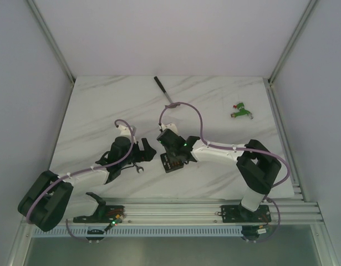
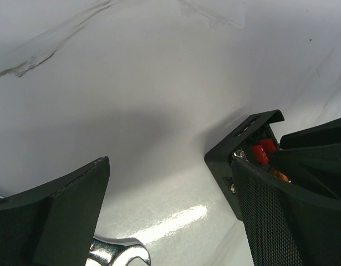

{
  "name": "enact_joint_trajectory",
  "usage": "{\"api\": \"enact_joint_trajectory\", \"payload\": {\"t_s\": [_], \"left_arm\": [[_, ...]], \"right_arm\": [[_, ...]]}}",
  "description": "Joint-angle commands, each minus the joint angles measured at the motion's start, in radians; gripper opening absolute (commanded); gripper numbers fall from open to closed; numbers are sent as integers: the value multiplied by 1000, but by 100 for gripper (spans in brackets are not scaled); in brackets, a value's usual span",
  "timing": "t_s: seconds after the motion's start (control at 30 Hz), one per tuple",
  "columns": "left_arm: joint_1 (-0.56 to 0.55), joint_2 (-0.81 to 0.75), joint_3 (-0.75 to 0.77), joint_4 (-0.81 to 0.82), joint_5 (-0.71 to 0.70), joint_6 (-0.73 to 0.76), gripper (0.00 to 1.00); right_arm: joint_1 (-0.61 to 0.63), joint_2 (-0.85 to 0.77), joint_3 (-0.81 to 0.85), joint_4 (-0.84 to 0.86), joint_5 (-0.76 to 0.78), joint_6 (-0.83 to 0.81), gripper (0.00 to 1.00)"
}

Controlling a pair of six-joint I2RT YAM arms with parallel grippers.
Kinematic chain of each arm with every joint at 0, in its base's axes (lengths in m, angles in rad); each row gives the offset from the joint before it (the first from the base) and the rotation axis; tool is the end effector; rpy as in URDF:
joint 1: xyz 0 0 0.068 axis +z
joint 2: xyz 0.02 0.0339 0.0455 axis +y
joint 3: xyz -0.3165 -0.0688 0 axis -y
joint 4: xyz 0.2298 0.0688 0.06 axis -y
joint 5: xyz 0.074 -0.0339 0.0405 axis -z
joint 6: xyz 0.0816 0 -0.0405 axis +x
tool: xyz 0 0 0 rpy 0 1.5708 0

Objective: Snap on the fuse box
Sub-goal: Install the fuse at the fuse box base.

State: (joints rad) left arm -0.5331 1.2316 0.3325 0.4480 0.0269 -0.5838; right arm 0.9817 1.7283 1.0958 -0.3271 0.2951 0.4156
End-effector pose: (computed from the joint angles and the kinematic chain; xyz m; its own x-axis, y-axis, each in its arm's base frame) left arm 0.2096 -0.1262 0.2016 -0.6048 -0.2829 -0.7444 0.2343 0.8302 -0.5058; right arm 0.2296 0.3009 0.2141 -0.7000 -0.3523 -0.6212 -0.4592 0.8882 0.0138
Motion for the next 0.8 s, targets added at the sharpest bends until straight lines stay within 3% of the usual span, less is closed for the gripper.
{"api": "enact_joint_trajectory", "payload": {"t_s": [0.0, 0.23, 0.43, 0.77], "left_arm": [[5, -3, 22, -3, 16, -9, 100], [5, -5, 22, 3, 32, -9, 100], [5, 21, 18, 47, 105, -33, 95], [6, 106, 22, 130, 231, -84, 68]], "right_arm": [[8, -48, 18, -12, -11, 11, 35], [-1, -92, 36, -11, -36, 13, 36], [-48, -70, 41, -19, -98, 46, 30], [-75, -35, 57, -16, -139, 45, 23]]}}
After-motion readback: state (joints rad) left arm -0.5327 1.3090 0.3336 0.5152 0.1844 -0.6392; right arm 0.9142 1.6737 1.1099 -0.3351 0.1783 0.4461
